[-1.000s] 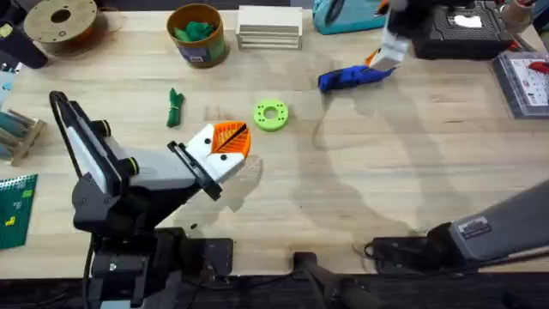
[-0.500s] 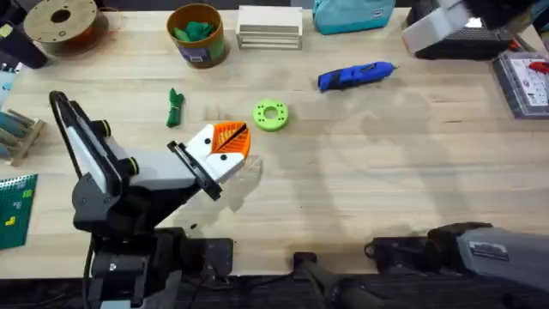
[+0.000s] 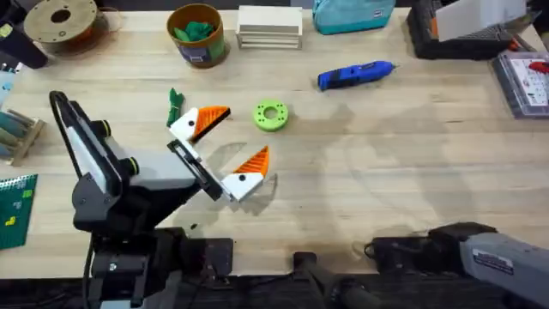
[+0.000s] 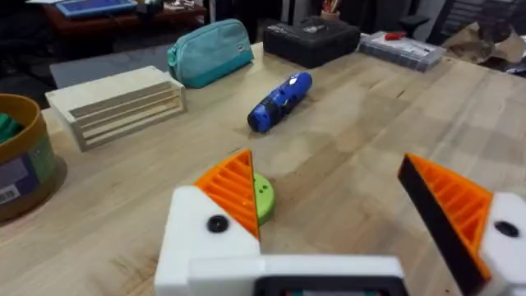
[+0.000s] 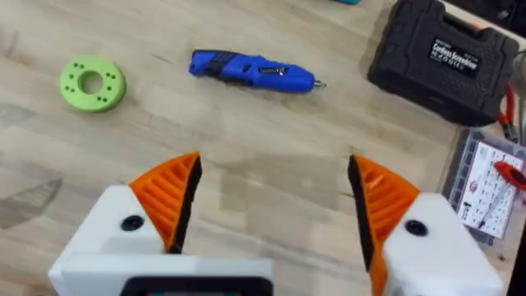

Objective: Pick up the gripper from the table and insert it into the empty holder that is missing its gripper. Then pick up a screw, insert it into the mounting hole, and use the screwdriver to tighten it. Finally, clean up the table by picking up the vegetable and placing it into the bucket.

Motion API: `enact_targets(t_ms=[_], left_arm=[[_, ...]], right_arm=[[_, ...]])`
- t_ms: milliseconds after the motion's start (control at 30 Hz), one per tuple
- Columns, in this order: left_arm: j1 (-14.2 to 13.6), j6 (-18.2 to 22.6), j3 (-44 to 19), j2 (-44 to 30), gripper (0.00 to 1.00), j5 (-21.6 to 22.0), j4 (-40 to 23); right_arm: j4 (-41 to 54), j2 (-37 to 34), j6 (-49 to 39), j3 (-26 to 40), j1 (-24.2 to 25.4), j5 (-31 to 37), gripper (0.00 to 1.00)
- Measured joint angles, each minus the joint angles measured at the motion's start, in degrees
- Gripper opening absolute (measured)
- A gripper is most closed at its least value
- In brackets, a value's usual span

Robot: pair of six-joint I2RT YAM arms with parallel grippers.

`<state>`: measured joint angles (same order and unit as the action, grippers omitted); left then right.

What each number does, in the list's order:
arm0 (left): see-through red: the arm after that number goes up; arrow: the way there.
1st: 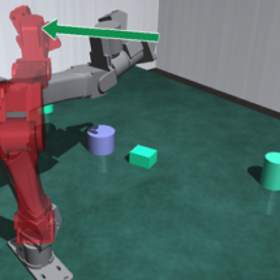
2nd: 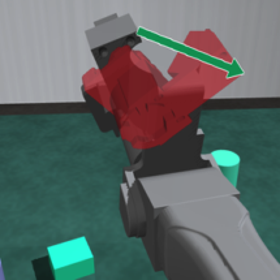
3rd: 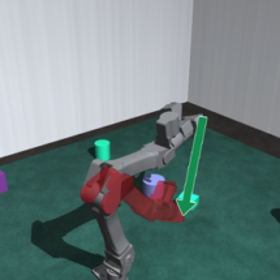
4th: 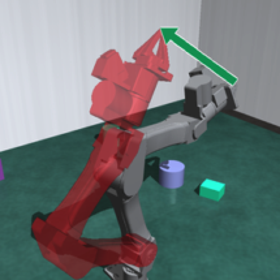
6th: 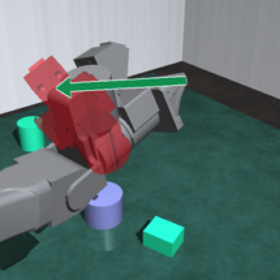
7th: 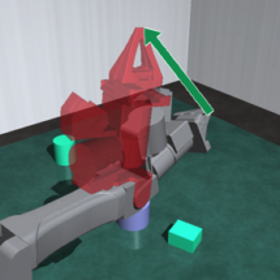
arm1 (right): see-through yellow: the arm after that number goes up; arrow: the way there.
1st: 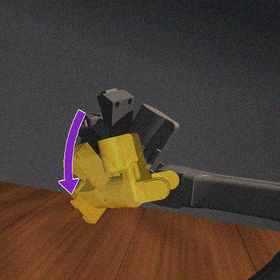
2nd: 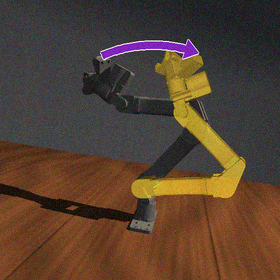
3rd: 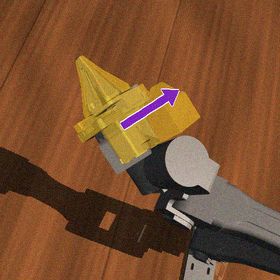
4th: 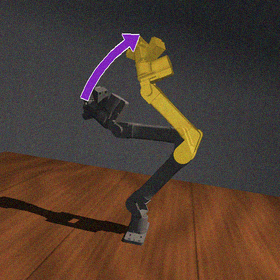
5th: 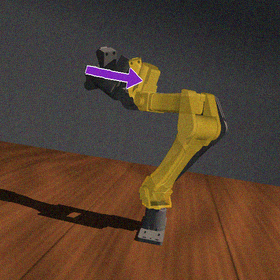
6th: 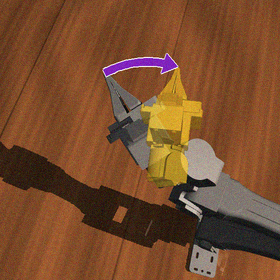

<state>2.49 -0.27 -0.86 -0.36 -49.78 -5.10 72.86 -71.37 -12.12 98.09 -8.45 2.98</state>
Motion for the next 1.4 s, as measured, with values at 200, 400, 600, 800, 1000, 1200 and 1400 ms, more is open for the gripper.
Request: enact_targets(t_ms=[200, 400, 600, 800, 1000, 1200, 1400], left_arm=[[0.0, -0.4, 0.0, 0.0, 0.985, 0.4, 0.2], [0.0, -5.7, -1.8, 0.0, 0.985, 7.5, -2.8], [0.0, -8.0, -14.5, -0.5, 0.985, 19.0, -20.9], [0.0, -8.6, -31.8, -9.6, 0.985, 26.8, -37.0], [0.0, -8.8, -48.2, -25.1, 0.985, 34.8, -49.5], [0.0, -8.3, -61.6, -40.6, 0.985, 41.5, -62.5], [0.0, -5.4, -70.6, -54.3, 0.985, 47.6, -68.9]], right_arm=[[0.1, -0.1, 0.2, 0.0, 0.0, 0.0, 0.990], [0.1, -0.1, 0.2, 0.0, 0.0, 0.0, 0.992], [0.1, -0.1, 0.2, 0.0, 0.0, 0.0, 0.992], [0.1, -0.1, 0.3, 0.0, 0.0, 0.0, 0.991], [0.1, -0.1, 0.3, 0.0, 0.0, 0.0, 0.991], [0.1, -0.1, 0.3, 0.0, 0.0, 0.0, 0.991], [0.1, -0.1, 0.3, 0.0, 0.0, 0.0, 0.991]])
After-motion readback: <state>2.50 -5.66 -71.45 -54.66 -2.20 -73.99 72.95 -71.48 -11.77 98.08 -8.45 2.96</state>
